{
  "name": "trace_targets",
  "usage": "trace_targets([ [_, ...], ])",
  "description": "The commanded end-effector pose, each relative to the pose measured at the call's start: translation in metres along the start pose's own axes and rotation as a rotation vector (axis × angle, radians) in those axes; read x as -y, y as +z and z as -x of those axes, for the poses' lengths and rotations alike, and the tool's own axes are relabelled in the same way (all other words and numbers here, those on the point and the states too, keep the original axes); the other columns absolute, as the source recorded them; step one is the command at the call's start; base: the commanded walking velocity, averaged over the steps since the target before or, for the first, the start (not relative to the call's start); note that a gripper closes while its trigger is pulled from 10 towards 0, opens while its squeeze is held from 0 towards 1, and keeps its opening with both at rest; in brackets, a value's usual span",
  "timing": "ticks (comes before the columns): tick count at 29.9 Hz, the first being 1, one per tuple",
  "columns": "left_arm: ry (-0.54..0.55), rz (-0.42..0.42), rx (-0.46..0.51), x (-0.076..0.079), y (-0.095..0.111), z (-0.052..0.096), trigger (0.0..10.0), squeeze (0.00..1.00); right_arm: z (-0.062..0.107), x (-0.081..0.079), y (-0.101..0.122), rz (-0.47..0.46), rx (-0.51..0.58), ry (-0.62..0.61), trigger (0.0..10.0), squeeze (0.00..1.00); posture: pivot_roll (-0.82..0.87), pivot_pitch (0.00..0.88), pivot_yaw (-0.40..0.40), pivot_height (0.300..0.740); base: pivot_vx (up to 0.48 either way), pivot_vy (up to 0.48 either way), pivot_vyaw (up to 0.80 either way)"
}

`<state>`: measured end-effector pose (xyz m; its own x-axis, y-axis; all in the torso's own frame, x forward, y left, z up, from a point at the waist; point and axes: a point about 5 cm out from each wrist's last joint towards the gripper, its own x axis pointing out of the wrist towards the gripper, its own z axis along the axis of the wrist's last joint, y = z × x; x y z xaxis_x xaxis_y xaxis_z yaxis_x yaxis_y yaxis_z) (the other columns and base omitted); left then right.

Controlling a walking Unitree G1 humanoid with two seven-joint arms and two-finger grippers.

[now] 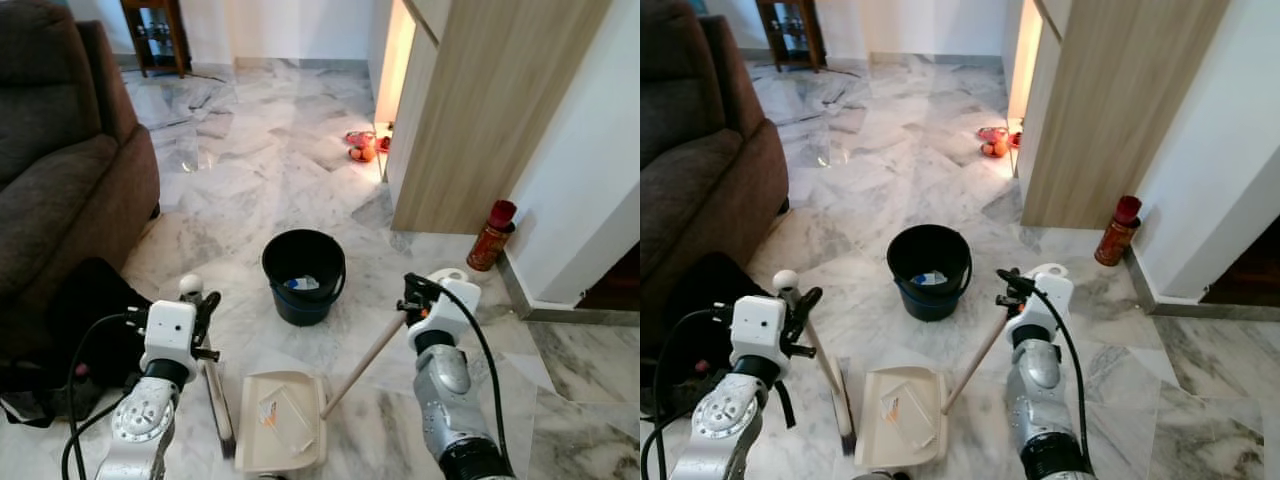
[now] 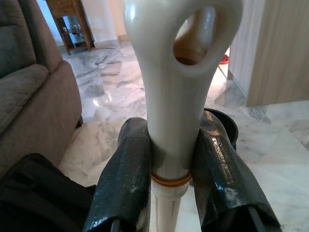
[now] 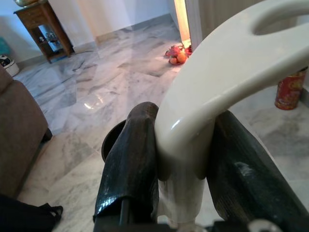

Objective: Sweep floor

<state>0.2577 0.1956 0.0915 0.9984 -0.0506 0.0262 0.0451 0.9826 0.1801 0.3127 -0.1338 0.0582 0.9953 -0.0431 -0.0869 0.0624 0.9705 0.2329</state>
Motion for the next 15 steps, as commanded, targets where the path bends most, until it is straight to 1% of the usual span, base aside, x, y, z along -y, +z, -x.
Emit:
trace_targets([
  [1, 0.004, 0.007, 0.044, -0.0011, 0.0083, -0.0021, 10.0, 0.0, -0.0043, 0.0002, 0.0101, -0.017, 0.038, -0.005, 10.0, 0.0, 0.21, 0.031, -0.011, 0.74, 0.0, 0.0, 0.0],
  [7, 0.004, 0.006, 0.033, -0.0008, 0.0074, -0.002, 10.0, 0.0, -0.0047, -0.0005, 0.0108, 0.005, 0.042, 0.003, 10.0, 0.0, 0.21, 0.032, -0.012, 0.74, 0.0, 0.0, 0.0],
  [13, 0.006, 0.003, 0.027, -0.0013, 0.0071, -0.0025, 10.0, 0.0, -0.005, -0.0006, 0.012, 0.02, 0.048, 0.003, 10.0, 0.0, 0.21, 0.038, -0.013, 0.74, 0.0, 0.0, 0.54],
  [15, 0.007, 0.003, 0.026, -0.0014, 0.0071, -0.0026, 10.0, 0.0, -0.005, 0.0004, 0.012, 0.012, 0.048, -0.003, 10.0, 0.0, 0.21, 0.039, -0.013, 0.74, 0.0, 0.0, 0.0],
])
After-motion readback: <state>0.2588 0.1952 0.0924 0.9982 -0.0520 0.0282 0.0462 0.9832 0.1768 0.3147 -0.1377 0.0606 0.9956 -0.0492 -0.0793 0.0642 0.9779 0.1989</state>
